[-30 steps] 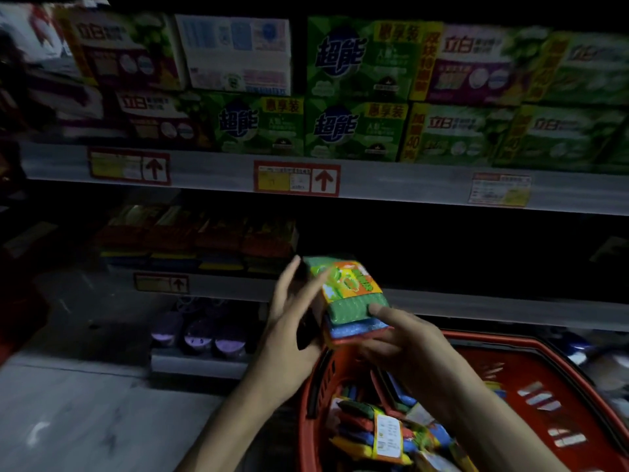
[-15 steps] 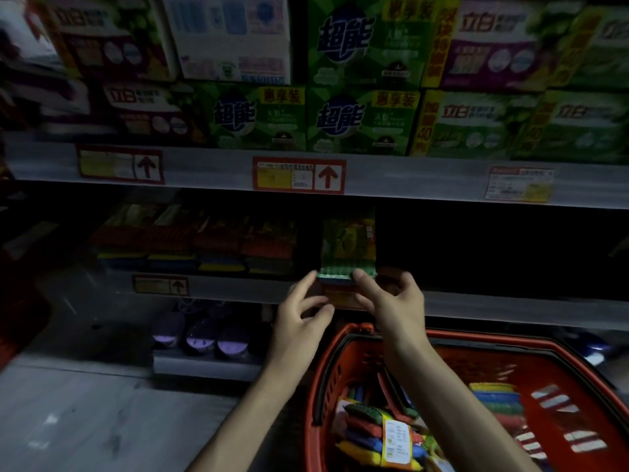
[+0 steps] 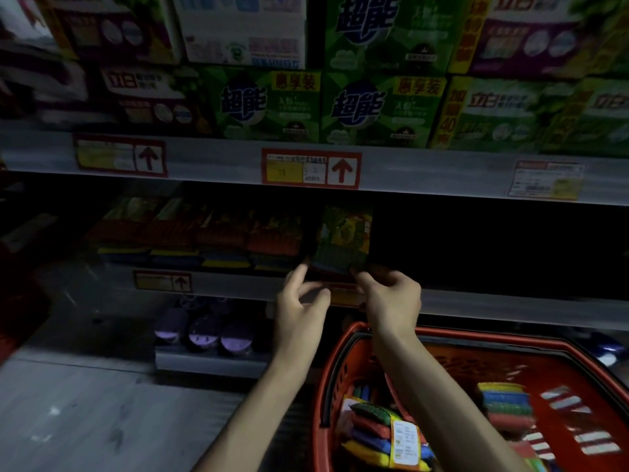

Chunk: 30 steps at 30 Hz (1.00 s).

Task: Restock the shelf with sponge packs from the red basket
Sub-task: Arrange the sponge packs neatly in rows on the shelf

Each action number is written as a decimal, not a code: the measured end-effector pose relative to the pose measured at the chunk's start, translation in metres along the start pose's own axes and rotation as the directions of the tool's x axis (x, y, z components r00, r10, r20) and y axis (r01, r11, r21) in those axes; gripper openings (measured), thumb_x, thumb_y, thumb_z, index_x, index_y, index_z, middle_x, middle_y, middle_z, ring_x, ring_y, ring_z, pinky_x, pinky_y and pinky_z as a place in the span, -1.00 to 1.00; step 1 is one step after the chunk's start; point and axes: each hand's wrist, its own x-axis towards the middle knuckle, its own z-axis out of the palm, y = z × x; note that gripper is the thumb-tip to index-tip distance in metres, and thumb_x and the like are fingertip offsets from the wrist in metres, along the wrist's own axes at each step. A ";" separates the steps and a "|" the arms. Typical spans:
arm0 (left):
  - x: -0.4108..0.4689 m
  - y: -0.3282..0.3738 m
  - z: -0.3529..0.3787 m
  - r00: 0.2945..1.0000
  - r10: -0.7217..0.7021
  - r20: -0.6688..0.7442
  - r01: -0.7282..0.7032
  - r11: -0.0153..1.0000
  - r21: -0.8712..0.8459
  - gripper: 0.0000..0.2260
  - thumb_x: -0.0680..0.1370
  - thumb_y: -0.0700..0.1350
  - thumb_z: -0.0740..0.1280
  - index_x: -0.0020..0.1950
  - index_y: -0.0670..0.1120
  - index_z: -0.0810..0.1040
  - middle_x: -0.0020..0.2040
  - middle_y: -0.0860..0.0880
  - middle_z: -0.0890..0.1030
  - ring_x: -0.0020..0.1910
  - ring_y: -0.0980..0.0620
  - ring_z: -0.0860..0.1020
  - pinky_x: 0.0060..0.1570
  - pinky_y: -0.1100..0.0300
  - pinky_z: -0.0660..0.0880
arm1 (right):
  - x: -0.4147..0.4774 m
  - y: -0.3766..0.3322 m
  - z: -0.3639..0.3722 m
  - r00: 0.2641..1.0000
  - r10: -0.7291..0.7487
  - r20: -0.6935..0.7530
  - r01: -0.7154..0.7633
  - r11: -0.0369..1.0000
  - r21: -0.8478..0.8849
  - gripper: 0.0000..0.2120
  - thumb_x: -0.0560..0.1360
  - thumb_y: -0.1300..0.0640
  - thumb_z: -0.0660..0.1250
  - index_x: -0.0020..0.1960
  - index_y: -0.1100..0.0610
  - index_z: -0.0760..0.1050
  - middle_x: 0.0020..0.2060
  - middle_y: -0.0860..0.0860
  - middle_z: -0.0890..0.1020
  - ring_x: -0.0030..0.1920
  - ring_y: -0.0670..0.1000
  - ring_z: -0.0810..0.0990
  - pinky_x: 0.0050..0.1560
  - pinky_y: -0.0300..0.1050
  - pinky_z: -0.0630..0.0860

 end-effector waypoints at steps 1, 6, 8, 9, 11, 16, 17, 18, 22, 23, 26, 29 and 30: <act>0.000 0.000 0.000 1.000 -0.005 -0.010 0.005 1.000 -0.003 -0.48 0.62 -0.27 0.36 0.57 -0.07 0.35 0.07 0.10 0.64 -0.08 0.39 0.61 -0.15 0.55 0.45 | 0.000 0.000 0.001 1.000 0.002 -0.002 -0.002 1.000 -0.008 -0.80 0.52 0.06 0.49 0.03 0.19 0.70 -0.14 0.09 0.73 -0.08 0.09 0.68 -0.12 -0.10 0.49; -0.002 0.001 -0.003 0.999 -0.019 -0.037 0.020 1.000 0.011 -0.48 0.62 -0.24 0.35 0.58 -0.06 0.34 0.08 0.10 0.66 -0.17 0.48 0.57 -0.21 0.58 0.42 | 0.001 -0.004 0.004 1.000 -0.007 -0.020 0.007 1.000 -0.017 -0.85 0.51 0.08 0.50 0.03 0.12 0.68 -0.19 0.07 0.73 -0.14 0.06 0.70 -0.13 -0.09 0.57; -0.003 0.001 -0.004 0.999 -0.016 -0.037 0.017 1.000 0.018 -0.48 0.63 -0.23 0.35 0.58 -0.05 0.35 0.09 0.09 0.67 -0.18 0.48 0.57 -0.22 0.58 0.41 | 0.002 -0.007 0.005 1.000 -0.020 -0.016 0.020 0.999 -0.030 -0.86 0.51 0.08 0.50 0.02 0.11 0.68 -0.18 0.07 0.72 -0.13 0.06 0.69 -0.11 -0.08 0.57; -0.004 0.002 -0.004 0.999 -0.009 -0.037 0.010 1.000 0.023 -0.48 0.62 -0.22 0.35 0.57 -0.05 0.35 0.07 0.10 0.68 -0.15 0.48 0.58 -0.20 0.58 0.42 | 0.003 -0.007 0.006 1.000 -0.019 -0.012 0.019 0.999 -0.035 -0.87 0.51 0.08 0.50 0.02 0.11 0.68 -0.17 0.07 0.72 -0.12 0.07 0.69 -0.07 -0.03 0.60; -0.005 0.003 -0.006 0.999 0.005 -0.037 -0.004 1.000 0.019 -0.49 0.62 -0.21 0.35 0.57 -0.03 0.36 0.01 0.13 0.70 -0.08 0.44 0.60 -0.13 0.53 0.44 | 0.005 -0.008 0.008 1.000 -0.008 0.001 0.008 0.999 -0.041 -0.85 0.50 0.06 0.51 -0.02 0.12 0.67 -0.18 0.09 0.72 -0.11 0.11 0.70 -0.03 0.06 0.65; -0.003 0.006 -0.007 0.999 -0.006 -0.037 0.004 0.999 -0.039 -0.49 0.63 -0.18 0.36 0.57 -0.02 0.36 -0.11 0.22 0.70 -0.02 0.32 0.63 0.02 0.37 0.45 | 0.010 -0.013 0.008 0.999 0.013 0.035 -0.011 0.999 -0.034 -0.80 0.51 0.05 0.50 -0.05 0.20 0.62 -0.21 0.11 0.67 -0.16 0.12 0.66 -0.17 -0.03 0.56; -0.003 0.006 -0.007 0.999 -0.005 -0.042 0.003 0.999 -0.042 -0.50 0.63 -0.18 0.36 0.57 -0.02 0.36 -0.15 0.25 0.70 -0.03 0.33 0.64 0.03 0.36 0.47 | 0.010 -0.013 0.008 0.999 0.007 0.039 -0.006 0.999 -0.033 -0.80 0.51 0.06 0.49 -0.05 0.21 0.63 -0.22 0.11 0.67 -0.16 0.12 0.66 -0.18 -0.04 0.54; -0.003 0.006 -0.007 0.999 -0.004 -0.049 0.002 0.999 -0.043 -0.50 0.63 -0.19 0.36 0.57 -0.03 0.37 -0.15 0.25 0.69 -0.02 0.33 0.64 0.07 0.33 0.49 | 0.011 -0.014 0.008 0.999 0.005 0.045 -0.003 1.000 -0.030 -0.80 0.51 0.06 0.49 -0.04 0.21 0.63 -0.21 0.11 0.67 -0.15 0.12 0.66 -0.18 -0.04 0.55; -0.003 0.009 -0.008 0.998 0.007 -0.056 -0.010 0.998 -0.064 -0.52 0.64 -0.21 0.33 0.56 -0.03 0.38 0.04 0.07 0.70 0.13 0.18 0.64 0.31 0.09 0.53 | 0.012 -0.017 0.011 0.997 0.045 0.067 -0.046 0.999 0.002 -0.80 0.48 0.06 0.51 0.02 0.16 0.67 -0.14 0.10 0.71 -0.08 0.12 0.69 0.02 0.14 0.67; -0.003 0.009 -0.008 0.998 0.011 -0.058 -0.015 0.998 -0.066 -0.53 0.64 -0.21 0.32 0.55 -0.03 0.38 0.05 0.04 0.71 0.13 0.17 0.64 0.32 0.07 0.53 | 0.013 -0.017 0.012 0.996 0.054 0.072 -0.055 0.998 0.012 -0.80 0.48 0.05 0.52 0.01 0.15 0.68 -0.14 0.10 0.72 -0.08 0.12 0.70 0.04 0.17 0.67; -0.003 0.010 -0.008 0.997 0.023 -0.069 -0.028 0.998 -0.065 -0.56 0.64 -0.22 0.32 0.52 -0.01 0.42 0.03 0.04 0.71 0.10 0.19 0.65 0.29 0.10 0.54 | 0.016 -0.017 0.012 0.995 0.051 0.091 -0.055 0.998 0.043 -0.85 0.46 0.06 0.53 -0.05 0.12 0.68 -0.13 0.12 0.72 -0.06 0.14 0.70 0.05 0.22 0.67; -0.005 0.010 -0.008 0.997 0.028 -0.075 -0.033 0.997 -0.067 -0.59 0.64 -0.22 0.32 0.48 0.02 0.45 0.04 0.04 0.71 0.09 0.19 0.66 0.24 0.12 0.56 | 0.015 -0.017 0.011 0.993 0.040 0.107 -0.048 0.996 0.077 -0.88 0.47 0.09 0.54 -0.15 -0.05 0.61 -0.09 0.10 0.72 -0.01 0.12 0.70 0.10 0.22 0.66; -0.005 0.010 -0.008 0.997 0.027 -0.079 -0.033 0.997 -0.067 -0.60 0.64 -0.22 0.32 0.46 0.03 0.47 0.02 0.06 0.71 0.08 0.20 0.66 0.23 0.12 0.56 | 0.015 -0.017 0.011 0.993 0.040 0.112 -0.049 0.996 0.078 -0.88 0.48 0.09 0.53 -0.15 -0.05 0.60 -0.10 0.09 0.72 -0.02 0.12 0.70 0.10 0.22 0.66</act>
